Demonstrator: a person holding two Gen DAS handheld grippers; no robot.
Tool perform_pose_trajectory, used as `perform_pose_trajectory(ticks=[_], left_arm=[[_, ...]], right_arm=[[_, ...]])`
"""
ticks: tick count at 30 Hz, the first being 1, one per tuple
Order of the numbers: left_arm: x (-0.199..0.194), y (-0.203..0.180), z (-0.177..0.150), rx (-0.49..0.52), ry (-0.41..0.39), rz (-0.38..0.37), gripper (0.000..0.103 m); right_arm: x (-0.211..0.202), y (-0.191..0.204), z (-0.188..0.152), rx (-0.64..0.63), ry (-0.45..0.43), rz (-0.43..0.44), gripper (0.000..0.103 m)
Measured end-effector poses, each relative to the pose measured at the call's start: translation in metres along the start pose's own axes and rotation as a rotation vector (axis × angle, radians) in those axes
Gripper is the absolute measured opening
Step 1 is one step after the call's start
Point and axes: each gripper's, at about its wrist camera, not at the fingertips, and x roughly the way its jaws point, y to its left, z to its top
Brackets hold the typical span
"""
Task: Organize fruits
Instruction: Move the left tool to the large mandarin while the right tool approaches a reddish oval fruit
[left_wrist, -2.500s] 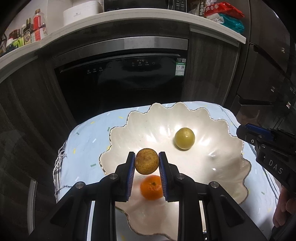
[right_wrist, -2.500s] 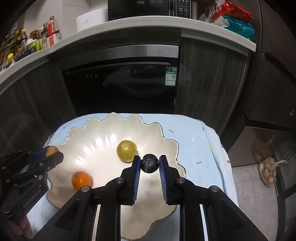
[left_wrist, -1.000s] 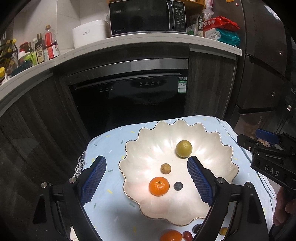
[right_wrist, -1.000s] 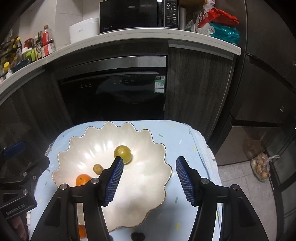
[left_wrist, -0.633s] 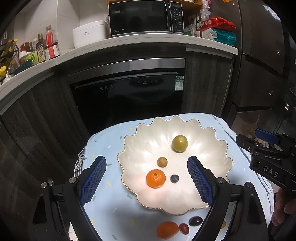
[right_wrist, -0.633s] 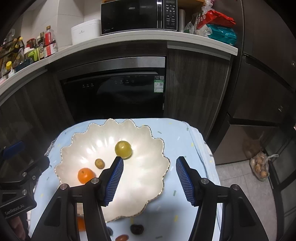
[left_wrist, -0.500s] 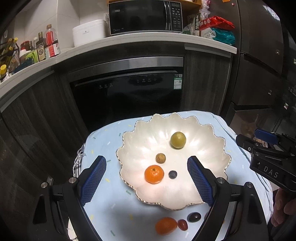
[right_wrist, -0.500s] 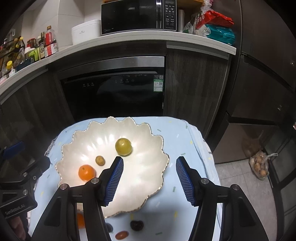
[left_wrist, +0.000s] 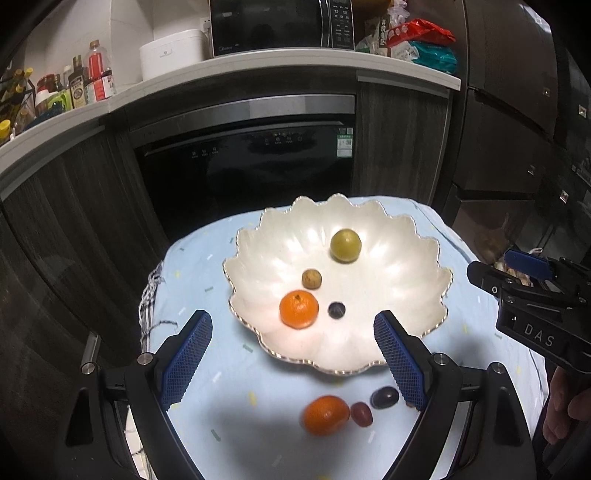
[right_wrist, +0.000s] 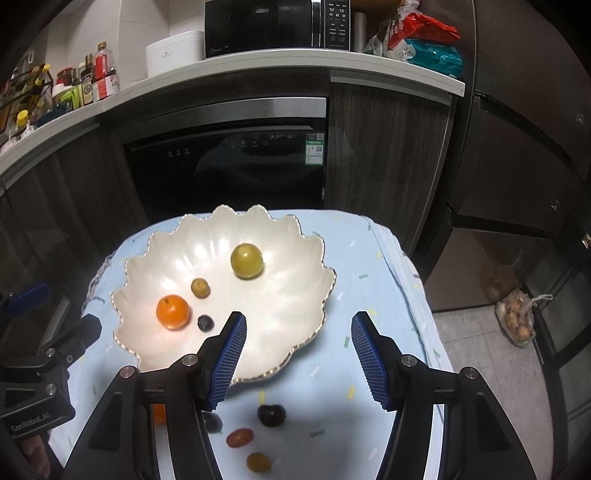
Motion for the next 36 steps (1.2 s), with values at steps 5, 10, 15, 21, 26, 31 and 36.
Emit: perform_pose_trajectory(ticks=[5, 10, 15, 21, 26, 31, 36], left_arm=[[0.001, -0.002, -0.012, 0.013, 0.01, -0.014, 0.09], [0.0, -0.002, -0.022, 0.016, 0.016, -0.022, 0.09], [0.001, -0.004, -0.033, 0.035, 0.02, -0.022, 0.09], [0.004, -0.005, -0.047, 0.047, 0.02, -0.028, 0.09], [0.006, -0.01, -0.061, 0.073, 0.017, -0.031, 0.089], [0.01, -0.011, -0.071, 0.074, 0.028, -0.04, 0.089], [0.012, -0.01, -0.077, 0.068, 0.026, -0.045, 0.089]], right_arm=[[-0.002, 0.003, -0.01, -0.015, 0.012, 0.006, 0.06], [0.0, 0.007, -0.02, -0.027, 0.032, 0.012, 0.06], [0.003, 0.01, -0.033, -0.036, 0.058, 0.019, 0.06], [0.005, 0.014, -0.049, -0.061, 0.076, 0.034, 0.06], [0.005, 0.019, -0.064, -0.097, 0.087, 0.045, 0.06], [0.009, 0.022, -0.076, -0.123, 0.101, 0.057, 0.06], [0.008, 0.026, -0.08, -0.137, 0.096, 0.072, 0.06]])
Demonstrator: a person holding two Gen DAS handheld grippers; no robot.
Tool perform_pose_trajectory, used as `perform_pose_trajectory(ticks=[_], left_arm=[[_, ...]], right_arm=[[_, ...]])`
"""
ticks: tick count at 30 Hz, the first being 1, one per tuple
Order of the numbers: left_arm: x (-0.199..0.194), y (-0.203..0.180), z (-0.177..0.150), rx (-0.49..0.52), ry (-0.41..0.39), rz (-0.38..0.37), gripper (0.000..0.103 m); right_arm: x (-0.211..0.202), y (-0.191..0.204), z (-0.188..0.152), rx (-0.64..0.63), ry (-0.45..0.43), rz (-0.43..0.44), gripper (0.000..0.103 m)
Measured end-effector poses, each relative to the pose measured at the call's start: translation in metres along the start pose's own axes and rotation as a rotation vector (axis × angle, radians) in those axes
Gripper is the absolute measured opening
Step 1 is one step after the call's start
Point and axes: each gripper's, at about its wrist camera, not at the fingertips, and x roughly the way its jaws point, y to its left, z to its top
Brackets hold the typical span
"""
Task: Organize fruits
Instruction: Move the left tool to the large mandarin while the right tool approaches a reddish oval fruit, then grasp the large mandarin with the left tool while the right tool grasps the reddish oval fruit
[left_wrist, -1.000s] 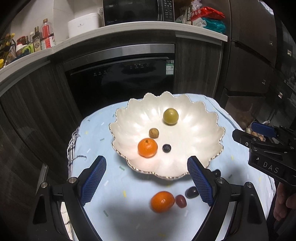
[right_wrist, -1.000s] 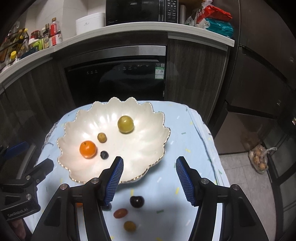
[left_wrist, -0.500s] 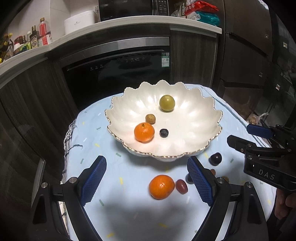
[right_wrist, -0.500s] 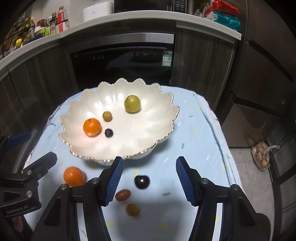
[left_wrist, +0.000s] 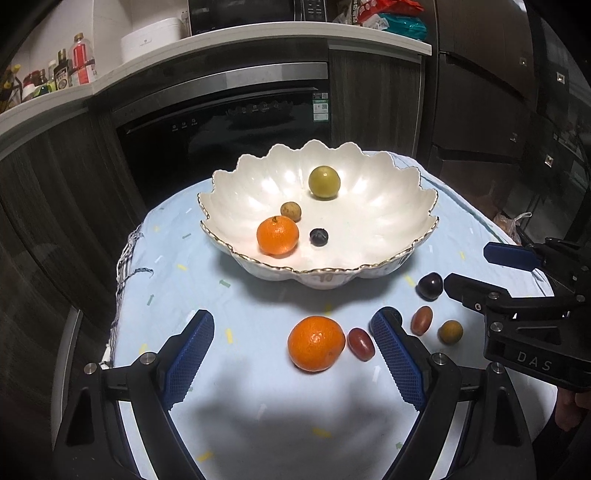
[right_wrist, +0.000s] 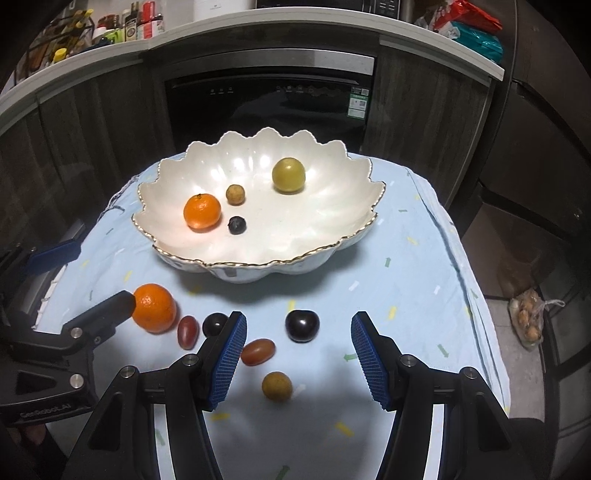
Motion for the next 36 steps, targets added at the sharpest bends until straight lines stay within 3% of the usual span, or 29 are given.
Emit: perform_pose_trajectory(ticks=[14, 24, 29, 36], left_arm=[[0.014, -0.001, -0.014, 0.005, 0.016, -0.021, 0.082], [0.026, 0.001, -0.017, -0.023, 0.045, -0.075, 0.073], [0.034, 0.002, -0.019, -0.036, 0.066, -0.092, 0.067], [0.041, 0.005, -0.021, -0.062, 0.085, -0.11, 0.065]], right_arm=[[0.009, 0.01, -0.009, -0.027, 0.012, 0.041, 0.06], [0.022, 0.014, -0.016, -0.027, 0.049, 0.078, 0.059], [0.029, 0.014, -0.017, -0.023, 0.073, 0.095, 0.05], [0.038, 0.015, -0.017, -0.017, 0.095, 0.112, 0.048]])
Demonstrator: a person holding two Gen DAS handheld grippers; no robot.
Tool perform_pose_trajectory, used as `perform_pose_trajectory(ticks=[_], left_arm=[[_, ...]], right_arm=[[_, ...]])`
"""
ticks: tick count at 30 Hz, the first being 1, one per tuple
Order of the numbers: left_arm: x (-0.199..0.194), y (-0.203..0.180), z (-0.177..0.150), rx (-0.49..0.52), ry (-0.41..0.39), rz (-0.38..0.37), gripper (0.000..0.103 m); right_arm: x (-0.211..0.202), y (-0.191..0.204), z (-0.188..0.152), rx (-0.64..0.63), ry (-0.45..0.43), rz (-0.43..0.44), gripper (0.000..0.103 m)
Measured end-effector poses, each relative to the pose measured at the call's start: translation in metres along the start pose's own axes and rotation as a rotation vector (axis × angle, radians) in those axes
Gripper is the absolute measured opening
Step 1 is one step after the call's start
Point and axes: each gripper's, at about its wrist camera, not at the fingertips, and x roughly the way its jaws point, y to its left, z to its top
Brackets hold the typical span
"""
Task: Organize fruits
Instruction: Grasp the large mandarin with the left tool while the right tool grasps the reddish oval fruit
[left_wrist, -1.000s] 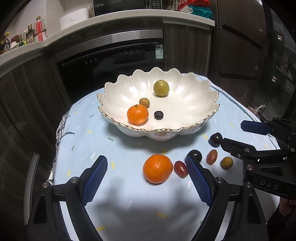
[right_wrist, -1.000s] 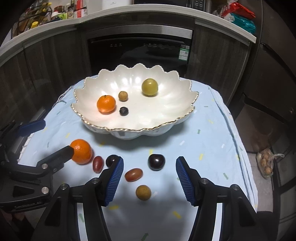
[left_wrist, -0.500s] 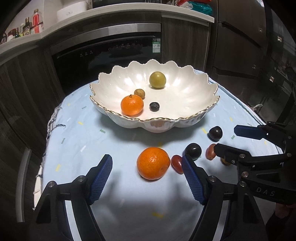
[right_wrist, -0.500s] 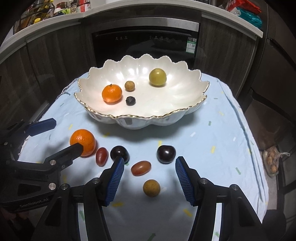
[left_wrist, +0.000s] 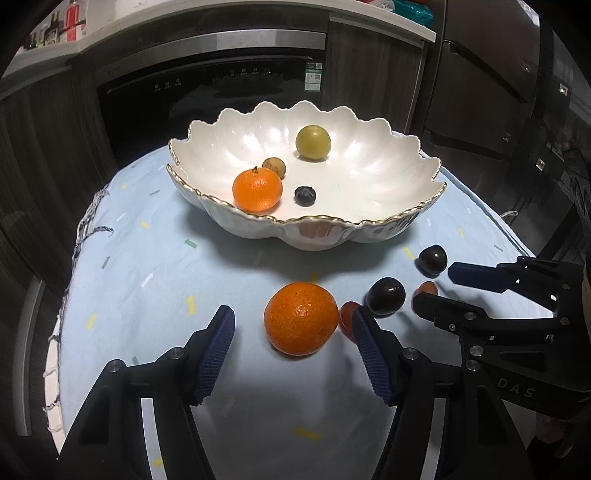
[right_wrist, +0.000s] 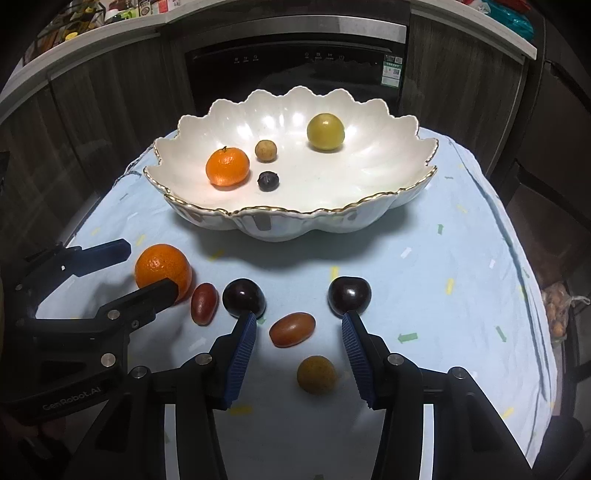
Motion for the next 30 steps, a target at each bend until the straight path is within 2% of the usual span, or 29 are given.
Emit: perform_pose_trajectory(ticks=[3, 4, 10, 16, 20, 30], left_arm=[[0.003, 0.003, 0.0, -0.025, 0.01, -0.017, 0.063], [0.005, 0.004, 0.0, -0.031, 0.015, -0.022, 0.059], [0.012, 0.004, -0.001, -0.038, 0.041, -0.053, 0.047], [0.016, 0.004, -0.002, -0.049, 0.051, -0.07, 0.044], [0.015, 0.005, -0.002, -0.051, 0.049, -0.072, 0.043], [0.009, 0.004, -0.001, -0.045, 0.038, -0.061, 0.042]], right_arm=[[0.004, 0.002, 0.0, -0.003, 0.012, 0.013, 0.043], [0.006, 0.002, 0.001, -0.003, 0.017, 0.018, 0.04], [0.013, 0.0, 0.001, 0.007, 0.033, 0.022, 0.04], [0.017, -0.002, 0.001, 0.012, 0.039, 0.026, 0.04], [0.019, -0.002, 0.001, 0.005, 0.042, 0.033, 0.029], [0.016, -0.001, 0.002, 0.001, 0.032, 0.035, 0.028]])
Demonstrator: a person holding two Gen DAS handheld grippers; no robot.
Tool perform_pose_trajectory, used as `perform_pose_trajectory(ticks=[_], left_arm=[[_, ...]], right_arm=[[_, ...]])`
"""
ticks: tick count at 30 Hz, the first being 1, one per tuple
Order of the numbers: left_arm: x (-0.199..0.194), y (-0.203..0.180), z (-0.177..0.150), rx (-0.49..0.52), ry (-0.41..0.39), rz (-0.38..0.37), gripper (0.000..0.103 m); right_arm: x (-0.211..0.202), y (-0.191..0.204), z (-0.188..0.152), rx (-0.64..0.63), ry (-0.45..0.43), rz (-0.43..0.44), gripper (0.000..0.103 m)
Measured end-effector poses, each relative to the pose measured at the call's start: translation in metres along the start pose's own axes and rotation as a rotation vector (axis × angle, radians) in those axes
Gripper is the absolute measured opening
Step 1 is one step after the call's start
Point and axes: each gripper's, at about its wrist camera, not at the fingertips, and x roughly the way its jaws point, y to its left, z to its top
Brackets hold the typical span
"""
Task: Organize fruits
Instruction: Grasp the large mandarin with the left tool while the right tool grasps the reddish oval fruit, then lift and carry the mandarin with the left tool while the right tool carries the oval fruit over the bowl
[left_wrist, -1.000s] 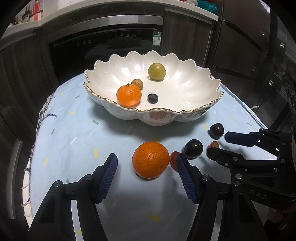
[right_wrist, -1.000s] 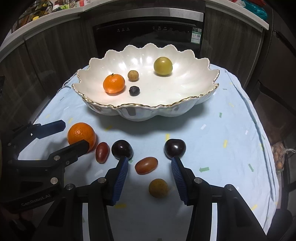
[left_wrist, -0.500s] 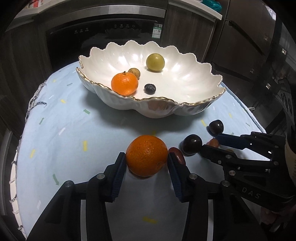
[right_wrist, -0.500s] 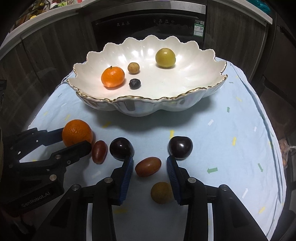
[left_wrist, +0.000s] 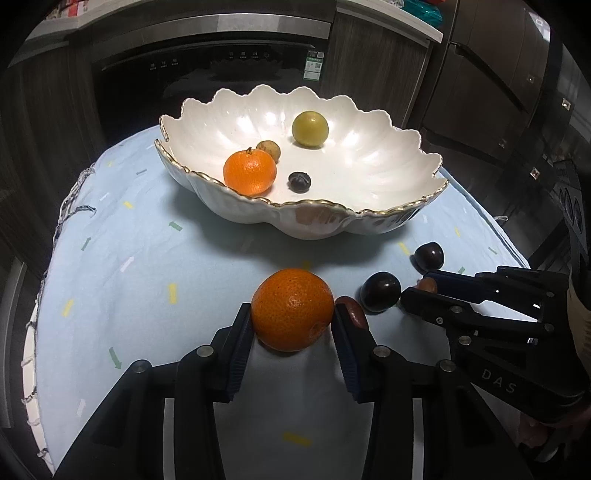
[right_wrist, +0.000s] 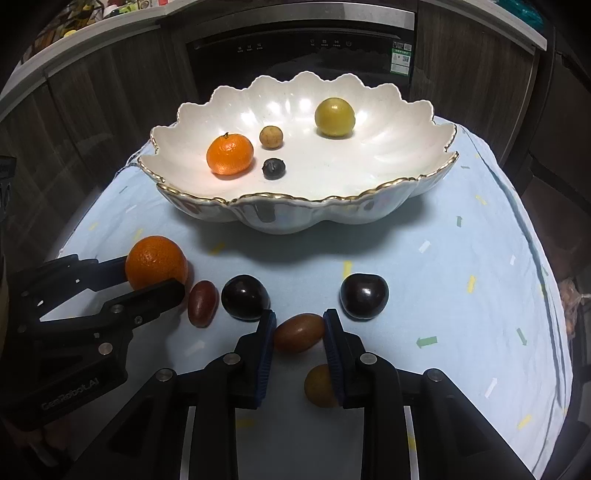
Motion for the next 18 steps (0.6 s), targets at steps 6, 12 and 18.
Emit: perform_pose_trajectory(ticks=[6, 12, 18], left_arm=[[-0.006, -0.002, 0.002, 0.009, -0.012, 0.016, 0.042], [-0.014, -0.006, 0.004, 0.016, -0.03, 0.025, 0.042], [-0.025, -0.01, 0.006, 0.019, -0.054, 0.036, 0.042]], right_arm=[[-0.007, 0.001, 0.0, -0.006, -0.016, -0.004, 0.028], [-0.016, 0.002, 0.002, -0.008, -0.041, -0.008, 0.028], [-0.028, 0.002, 0.004, -0.007, -0.068, -0.011, 0.028]])
